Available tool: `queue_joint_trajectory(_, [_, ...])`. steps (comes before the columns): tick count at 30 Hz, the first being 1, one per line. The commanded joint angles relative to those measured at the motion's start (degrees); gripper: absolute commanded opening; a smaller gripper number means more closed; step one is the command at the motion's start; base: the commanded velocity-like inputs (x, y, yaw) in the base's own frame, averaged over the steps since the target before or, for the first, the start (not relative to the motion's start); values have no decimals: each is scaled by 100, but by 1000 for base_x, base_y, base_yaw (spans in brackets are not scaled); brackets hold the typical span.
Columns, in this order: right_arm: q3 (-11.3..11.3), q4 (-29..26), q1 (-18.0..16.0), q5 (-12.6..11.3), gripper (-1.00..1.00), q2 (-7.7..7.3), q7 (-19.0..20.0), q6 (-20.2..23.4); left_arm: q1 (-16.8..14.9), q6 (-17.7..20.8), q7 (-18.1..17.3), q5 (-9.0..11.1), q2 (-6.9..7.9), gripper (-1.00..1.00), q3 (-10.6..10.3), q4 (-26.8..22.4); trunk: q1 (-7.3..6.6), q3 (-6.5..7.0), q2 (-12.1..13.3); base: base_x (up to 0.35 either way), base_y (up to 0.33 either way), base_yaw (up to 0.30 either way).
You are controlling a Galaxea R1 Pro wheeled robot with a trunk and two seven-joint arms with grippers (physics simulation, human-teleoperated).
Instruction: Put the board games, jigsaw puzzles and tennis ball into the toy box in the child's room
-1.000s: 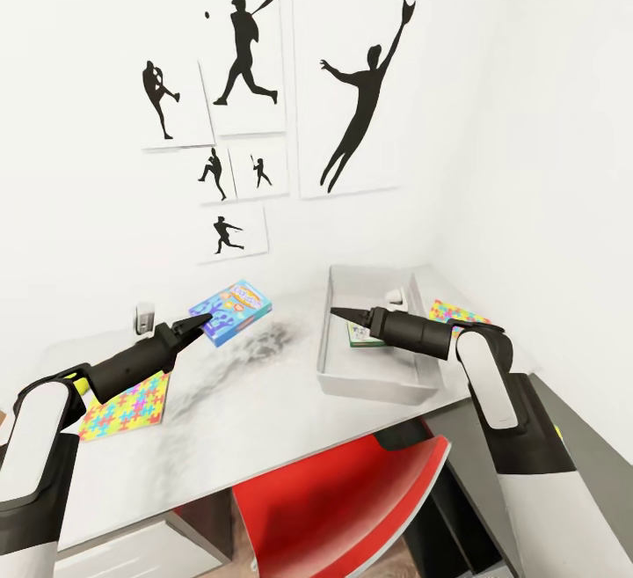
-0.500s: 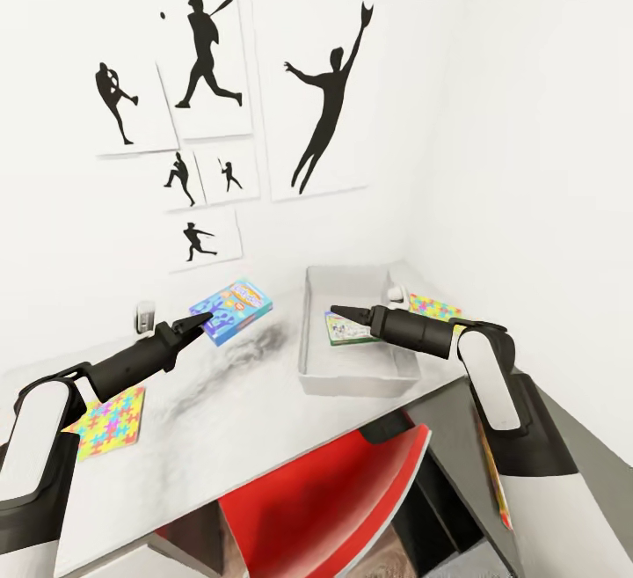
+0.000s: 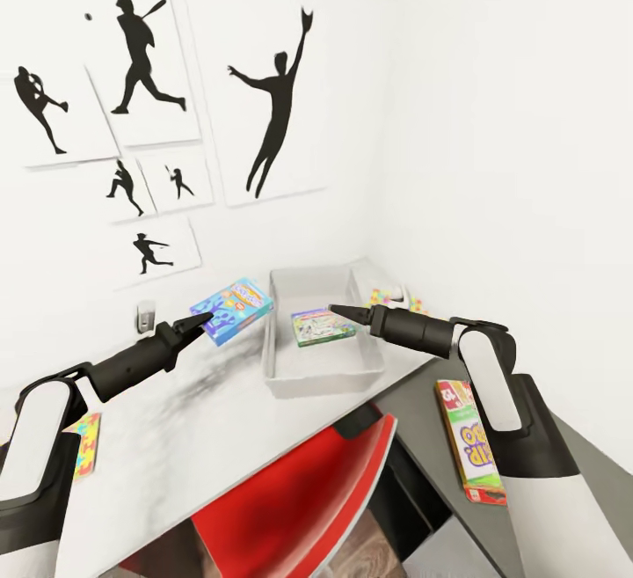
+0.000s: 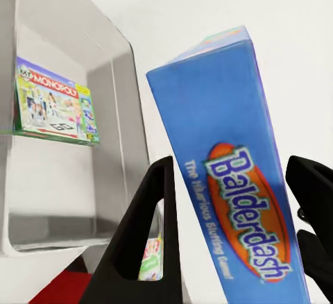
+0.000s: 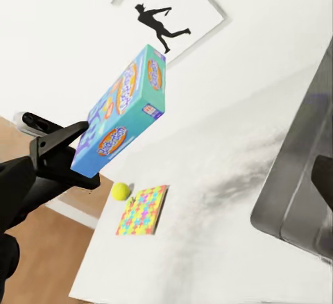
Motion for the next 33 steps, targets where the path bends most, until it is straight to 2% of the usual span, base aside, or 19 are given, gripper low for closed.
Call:
queue_joint_trajectory(1, [2, 1, -7, 54, 100, -2, 54, 9, -11, 27, 7, 34, -3, -100, 5, -4, 3, -8, -12, 0, 1, -278])
queue_joint_trajectory(3, [2, -3, -7, 53, 100, 0, 55, 9, -62, 29, 8, 34, -10, -100, -22, -4, 3, -1, -12, 0, 1, -278])
queue_joint_trajectory(4, [15, -7, -7, 55, 100, 1, 55, 9, -266, 28, 47, -6, -46, -100, -310, 23, 3, 2, -12, 0, 0, -278])
queue_joint_trajectory(5, [18, -10, -7, 56, 100, 1, 55, 9, -321, 28, 57, -16, -47, -100, -390, 49, 3, 5, -12, 0, 0, -278])
queue_joint_trajectory(10, [3, -35, -7, 60, 100, -4, 49, 9, -648, 27, 88, -47, -17, -100, -625, 326, 3, 21, -12, 0, 0, -278])
queue_joint_trajectory(16, [-17, -48, -7, 70, 100, -12, 40, 9, -924, 30, 126, -65, 3, -100, -690, 712, 3, 37, -12, 0, 0, -239])
queue_joint_trajectory(21, [-22, -51, -7, 74, 100, -14, 34, 9, -1207, 38, 364, -64, 9, -100, -711, 1111, 3, 41, -12, 0, 0, -87])
queue_joint_trajectory(22, [-23, -49, -7, 73, 100, -14, 34, 9, -1337, 40, 515, -64, 17, -100, -720, 1333, 3, 41, -12, 0, 0, -34])
queue_joint_trajectory(26, [-30, -44, -7, 59, 100, -21, 36, 9, -1724, 55, 759, -61, 93, -100, -737, 2103, 3, 42, -12, 0, 0, -20])
queue_joint_trajectory(29, [-39, -42, -7, 48, 100, -51, 40, 9, -2058, 62, 832, -58, 198, -100, -758, 2843, 3, 42, -12, 0, 0, -9])
queue_joint_trajectory(30, [-39, -42, -7, 48, 100, -51, 40, 9, -2058, 62, 832, -58, 198, -100, -758, 2843, 3, 42, -12, 0, 0, -7])
queue_joint_trajectory(31, [-40, -43, -7, 44, 100, -73, 41, 9, -2164, 64, 845, -57, 236, -100, -772, 3085, 3, 42, -12, 0, 0, -6])
queue_joint_trajectory(32, [-40, -44, -9, 30, 100, -117, 43, 9, -2371, 68, 853, -63, 311, -100, -843, 3542, 3, 42, -12, 0, 0, -4])
queue_joint_trajectory(33, [-40, -44, -9, 30, 100, -117, 43, 9, -2371, 68, 853, -63, 311, -100, -843, 3542, 3, 42, -12, 0, 0, -4])
